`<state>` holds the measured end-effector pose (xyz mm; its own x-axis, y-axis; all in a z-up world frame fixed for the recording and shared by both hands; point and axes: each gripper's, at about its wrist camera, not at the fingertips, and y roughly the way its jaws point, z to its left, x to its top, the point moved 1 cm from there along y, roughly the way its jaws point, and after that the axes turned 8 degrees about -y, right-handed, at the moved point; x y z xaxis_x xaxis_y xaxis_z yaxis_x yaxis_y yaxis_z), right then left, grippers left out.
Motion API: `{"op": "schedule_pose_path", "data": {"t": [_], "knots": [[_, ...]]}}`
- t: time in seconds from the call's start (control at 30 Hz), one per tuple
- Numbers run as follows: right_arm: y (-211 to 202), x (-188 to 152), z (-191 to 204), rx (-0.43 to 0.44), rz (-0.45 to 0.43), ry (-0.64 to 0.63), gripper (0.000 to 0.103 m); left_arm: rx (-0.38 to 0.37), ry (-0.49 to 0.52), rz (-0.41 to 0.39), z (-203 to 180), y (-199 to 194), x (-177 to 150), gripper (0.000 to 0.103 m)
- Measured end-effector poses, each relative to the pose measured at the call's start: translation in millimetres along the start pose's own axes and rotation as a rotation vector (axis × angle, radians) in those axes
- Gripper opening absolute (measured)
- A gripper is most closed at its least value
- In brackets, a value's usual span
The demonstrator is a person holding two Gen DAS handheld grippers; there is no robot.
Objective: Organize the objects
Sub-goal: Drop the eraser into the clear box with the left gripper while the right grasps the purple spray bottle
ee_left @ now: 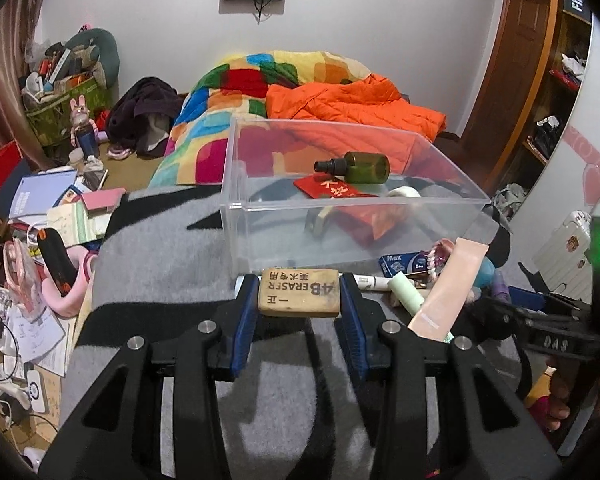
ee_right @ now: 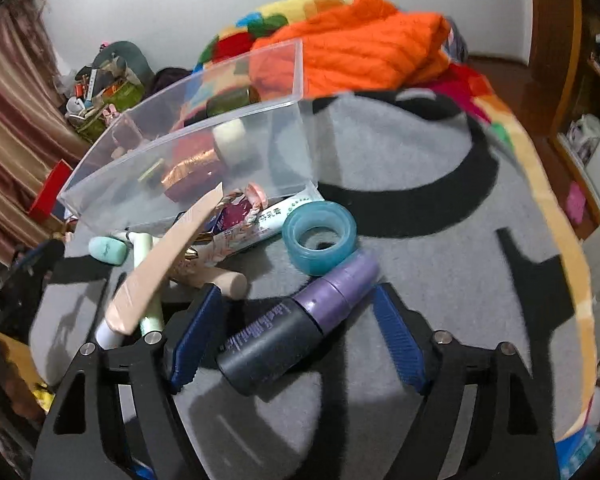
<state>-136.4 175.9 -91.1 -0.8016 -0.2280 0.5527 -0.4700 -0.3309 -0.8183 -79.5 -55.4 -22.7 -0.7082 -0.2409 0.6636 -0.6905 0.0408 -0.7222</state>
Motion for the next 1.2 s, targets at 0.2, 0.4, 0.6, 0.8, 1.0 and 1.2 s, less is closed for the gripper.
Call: {"op": "schedule_pose_path", "data": {"t": [0.2, 0.4, 0.6, 0.8, 1.0, 1.2], "knots": [[-17.2, -13.9, -10.0, 0.016, -0.026, -0.009, 0.053, -0.005, 0.002, -0.002, -4.5, 5.9, 4.7, 0.04], [-26.7, -17.3, -22.1, -0.007, -0.045, -0.019, 0.025, -0.006, 0.004, -0.004, -8.1, 8.3, 7.2, 0.04], [-39.4, -13.9, -31.8, -0.037, -0.082, -0.009, 0.023, -0.005, 0.013, -0.021, -13.8, 10.8, 18.5, 0.04], [-63.3, 7.1, -30.7, -0.044, -0.174, -0.032, 0.021, -0.013, 0.012, -0.042, -16.3, 15.3, 40.5, 0.04], [-82.3, 35.6, -21.8, -0.024, -0.257, -0.07, 0.005, -0.035, 0.002, -0.054, -16.7, 22.4, 63.1, 0.04], [-70.2, 44.1, -14.3, -0.039, -0.221, -0.131, 0.005, -0.017, 0.018, -0.014, -16.6, 48.7, 79.9, 0.04]]}}
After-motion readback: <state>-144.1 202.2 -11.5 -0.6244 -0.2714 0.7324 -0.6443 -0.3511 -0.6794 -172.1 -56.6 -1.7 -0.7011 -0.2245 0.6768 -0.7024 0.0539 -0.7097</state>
